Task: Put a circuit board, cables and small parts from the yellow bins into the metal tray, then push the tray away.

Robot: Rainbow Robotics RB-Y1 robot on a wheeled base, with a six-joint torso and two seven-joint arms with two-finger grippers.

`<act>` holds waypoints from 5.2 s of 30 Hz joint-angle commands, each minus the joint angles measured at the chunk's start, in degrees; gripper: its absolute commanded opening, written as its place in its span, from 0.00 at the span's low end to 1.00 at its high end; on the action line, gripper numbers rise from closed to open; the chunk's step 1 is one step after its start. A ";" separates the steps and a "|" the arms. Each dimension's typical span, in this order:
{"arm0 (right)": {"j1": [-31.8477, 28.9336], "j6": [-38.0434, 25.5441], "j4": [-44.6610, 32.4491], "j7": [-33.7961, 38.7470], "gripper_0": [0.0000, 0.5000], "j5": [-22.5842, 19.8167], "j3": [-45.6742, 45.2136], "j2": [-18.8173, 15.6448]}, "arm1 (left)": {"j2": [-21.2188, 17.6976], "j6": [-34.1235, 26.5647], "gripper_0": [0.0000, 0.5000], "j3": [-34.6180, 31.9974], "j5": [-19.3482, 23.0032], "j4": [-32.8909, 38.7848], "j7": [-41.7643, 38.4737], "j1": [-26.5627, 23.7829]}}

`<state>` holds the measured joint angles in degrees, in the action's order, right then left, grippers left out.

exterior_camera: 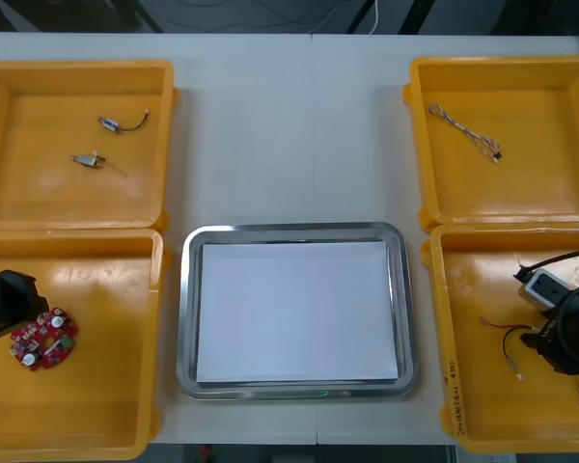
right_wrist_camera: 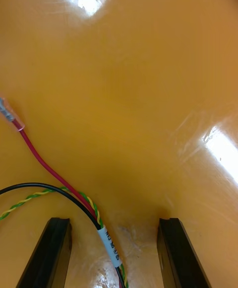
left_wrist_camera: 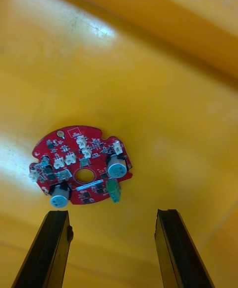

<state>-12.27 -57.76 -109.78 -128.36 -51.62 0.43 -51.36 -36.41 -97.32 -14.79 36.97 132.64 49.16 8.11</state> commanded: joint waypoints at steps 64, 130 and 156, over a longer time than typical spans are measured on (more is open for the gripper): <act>7.17 -40.76 -33.13 28.34 0.00 -15.17 -25.04 -8.23 | 6.79 16.82 1.00 11.80 -12.62 -7.92 -5.48 7.62; 40.13 -42.17 -33.39 29.84 0.00 -9.90 18.02 -9.82 | -14.83 -12.68 0.00 9.69 20.95 9.48 1.73 -18.30; 40.13 -42.70 -33.39 29.92 0.00 -10.16 18.02 -9.82 | -11.14 -11.48 0.00 42.39 19.54 1.84 -2.67 -44.85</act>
<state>26.26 -100.16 -142.83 -100.85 -61.16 18.01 -59.34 -49.28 -109.46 25.01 57.97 135.32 47.15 -32.78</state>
